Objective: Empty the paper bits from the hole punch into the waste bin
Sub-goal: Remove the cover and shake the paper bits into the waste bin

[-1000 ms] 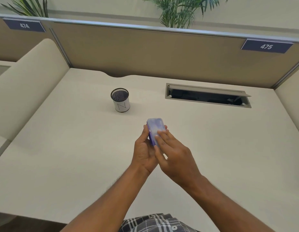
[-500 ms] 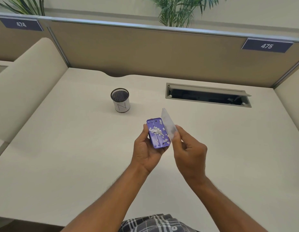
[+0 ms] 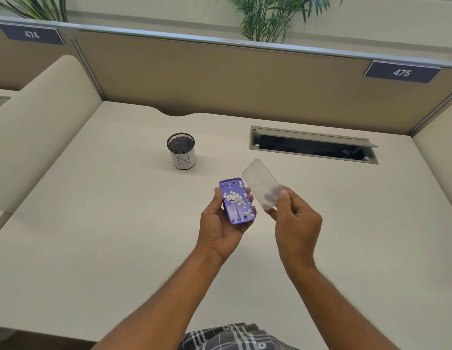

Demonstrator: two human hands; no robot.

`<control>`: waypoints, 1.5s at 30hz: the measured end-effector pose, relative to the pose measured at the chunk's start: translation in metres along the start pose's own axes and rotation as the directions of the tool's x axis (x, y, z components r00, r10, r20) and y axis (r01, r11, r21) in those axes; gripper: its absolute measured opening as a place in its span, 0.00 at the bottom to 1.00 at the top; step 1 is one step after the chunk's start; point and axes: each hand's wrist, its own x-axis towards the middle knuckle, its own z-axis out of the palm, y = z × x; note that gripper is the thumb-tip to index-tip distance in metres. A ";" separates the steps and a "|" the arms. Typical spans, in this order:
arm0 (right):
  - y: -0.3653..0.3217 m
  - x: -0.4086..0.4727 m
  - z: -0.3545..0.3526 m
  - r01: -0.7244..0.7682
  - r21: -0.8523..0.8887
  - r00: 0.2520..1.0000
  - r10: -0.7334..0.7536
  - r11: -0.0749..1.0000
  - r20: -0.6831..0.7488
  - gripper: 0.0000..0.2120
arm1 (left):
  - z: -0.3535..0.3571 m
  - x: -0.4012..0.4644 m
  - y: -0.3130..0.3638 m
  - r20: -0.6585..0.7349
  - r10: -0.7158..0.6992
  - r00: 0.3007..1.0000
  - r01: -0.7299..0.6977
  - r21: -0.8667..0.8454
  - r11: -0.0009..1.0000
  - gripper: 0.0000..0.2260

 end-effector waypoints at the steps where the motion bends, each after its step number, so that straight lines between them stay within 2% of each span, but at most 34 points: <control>1: -0.001 0.000 0.001 0.008 0.004 1.000 -0.008 1.000 -0.001 0.10 | 0.000 0.000 0.001 -0.001 0.001 1.000 -0.001 0.002 1.000 0.19; 5: -0.004 0.000 0.005 0.023 0.033 1.000 -0.023 0.999 0.005 0.11 | -0.001 -0.002 0.003 -0.018 0.012 1.000 -0.012 0.021 1.000 0.19; 9: -0.005 0.002 0.011 -0.030 0.072 1.000 0.029 0.997 0.006 0.13 | -0.004 -0.002 0.011 -0.033 0.023 0.999 -0.022 0.027 0.999 0.19; 14: 0.003 0.006 0.019 -0.157 0.148 0.987 0.158 0.977 0.006 0.16 | -0.009 0.001 0.028 -0.066 0.067 0.996 -0.064 0.047 0.997 0.20; 19: 0.020 0.012 0.030 -0.256 0.180 0.966 0.256 0.950 0.027 0.11 | -0.017 0.009 0.046 -0.087 0.106 0.991 -0.102 0.050 0.994 0.20; 24: 0.058 0.022 0.039 -0.456 0.187 0.887 0.461 0.870 0.020 0.07 | -0.026 0.018 0.060 -0.092 0.113 0.989 -0.112 0.010 0.994 0.20; 28: 0.097 0.029 0.037 -0.637 0.114 0.764 0.644 0.763 -0.042 0.06 | -0.032 0.023 0.067 -0.084 0.110 0.990 -0.111 -0.005 0.994 0.16; 31: 0.117 0.031 0.035 -0.700 0.016 0.710 0.699 0.714 -0.089 0.06 | -0.035 0.027 0.070 -0.080 0.114 0.990 -0.115 -0.013 0.993 0.17; 36: 0.126 0.032 0.030 -0.690 -0.142 0.723 0.674 0.709 -0.152 0.07 | -0.039 0.033 0.074 -0.072 0.109 0.991 -0.109 -0.002 0.994 0.15; 45: 0.125 0.042 0.027 -0.661 -0.250 0.749 0.642 0.707 -0.164 0.05 | -0.039 0.041 0.081 -0.087 0.148 0.985 -0.147 0.009 0.989 0.16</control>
